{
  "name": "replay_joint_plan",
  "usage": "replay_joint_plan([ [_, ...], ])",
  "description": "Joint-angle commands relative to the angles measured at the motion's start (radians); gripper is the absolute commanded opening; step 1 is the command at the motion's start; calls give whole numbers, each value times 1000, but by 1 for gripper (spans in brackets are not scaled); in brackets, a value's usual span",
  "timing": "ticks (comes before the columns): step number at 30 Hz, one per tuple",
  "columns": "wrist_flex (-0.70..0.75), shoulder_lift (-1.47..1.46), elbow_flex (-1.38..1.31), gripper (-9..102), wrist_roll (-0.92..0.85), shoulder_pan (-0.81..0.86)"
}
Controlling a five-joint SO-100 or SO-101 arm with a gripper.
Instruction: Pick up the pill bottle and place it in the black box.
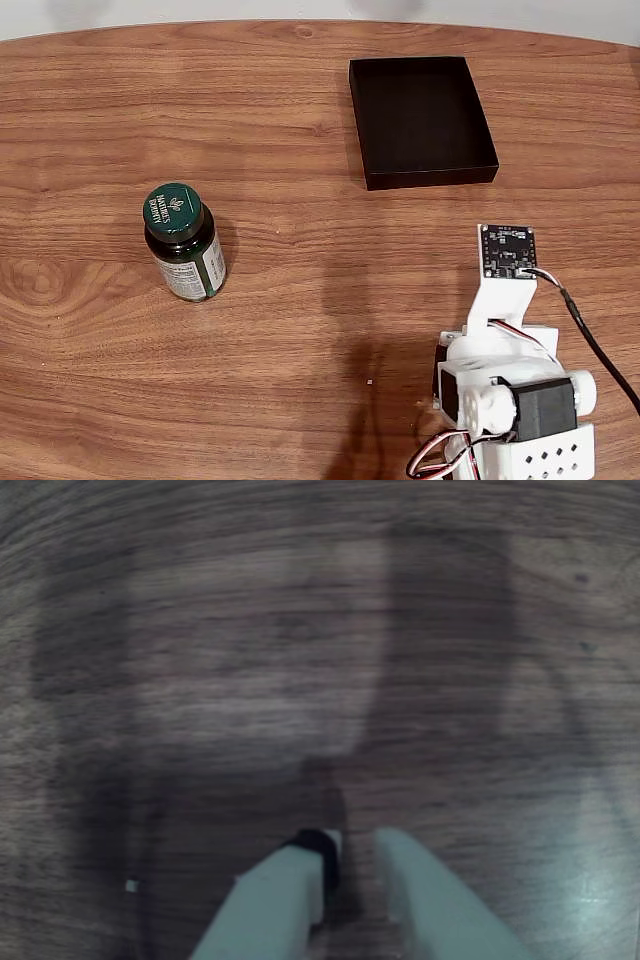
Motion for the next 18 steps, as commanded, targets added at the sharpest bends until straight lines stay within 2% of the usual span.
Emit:
replay_joint_plan([
  [1,163,-2,-9,3,23,-32],
  [6,163,-3,-9,5,69,-8],
  [10,155,-2,-9,7,181,15],
  [18,-55,-3,-9,12,210,-69],
])
